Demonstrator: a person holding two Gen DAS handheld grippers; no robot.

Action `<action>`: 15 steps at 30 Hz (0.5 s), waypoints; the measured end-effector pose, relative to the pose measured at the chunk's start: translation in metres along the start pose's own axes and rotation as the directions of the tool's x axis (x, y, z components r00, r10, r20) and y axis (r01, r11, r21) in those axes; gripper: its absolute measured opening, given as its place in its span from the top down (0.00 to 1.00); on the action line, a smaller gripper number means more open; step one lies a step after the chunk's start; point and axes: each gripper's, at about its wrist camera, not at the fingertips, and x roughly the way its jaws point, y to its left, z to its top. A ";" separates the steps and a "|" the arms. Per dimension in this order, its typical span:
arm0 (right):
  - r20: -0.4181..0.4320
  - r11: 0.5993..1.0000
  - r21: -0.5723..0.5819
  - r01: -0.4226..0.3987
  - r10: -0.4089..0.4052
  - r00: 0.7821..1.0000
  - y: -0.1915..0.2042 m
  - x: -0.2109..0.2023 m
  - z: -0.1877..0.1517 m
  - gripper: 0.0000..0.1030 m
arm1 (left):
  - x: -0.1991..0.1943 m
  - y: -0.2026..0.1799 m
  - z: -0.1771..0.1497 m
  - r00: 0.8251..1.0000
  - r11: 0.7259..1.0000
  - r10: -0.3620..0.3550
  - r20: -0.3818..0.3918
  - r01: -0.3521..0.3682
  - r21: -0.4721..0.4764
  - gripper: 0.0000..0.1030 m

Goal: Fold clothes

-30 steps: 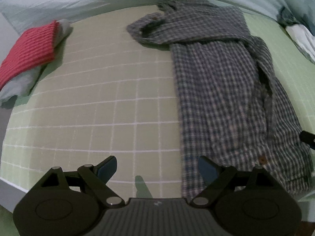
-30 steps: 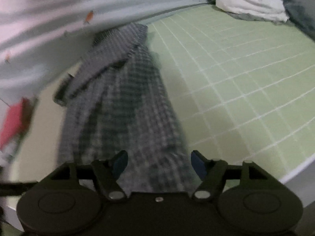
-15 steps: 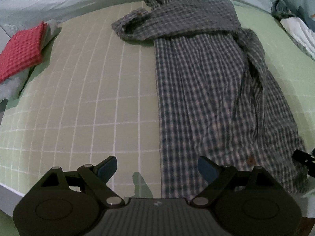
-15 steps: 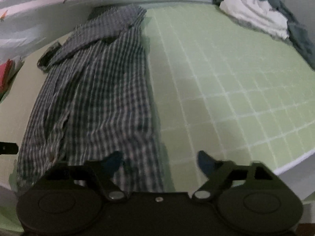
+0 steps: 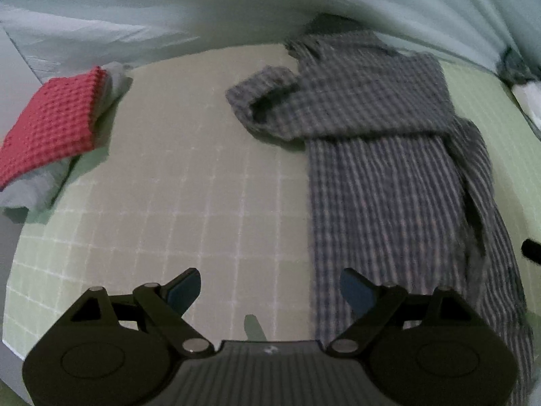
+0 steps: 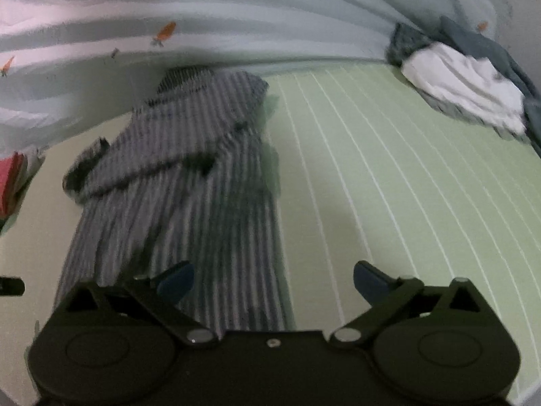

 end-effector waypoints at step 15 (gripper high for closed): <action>0.049 0.979 -0.190 -0.071 0.082 0.995 0.045 0.151 0.165 0.20 | 0.104 0.016 0.141 0.999 0.999 0.037 0.039 -0.038 0.015 0.13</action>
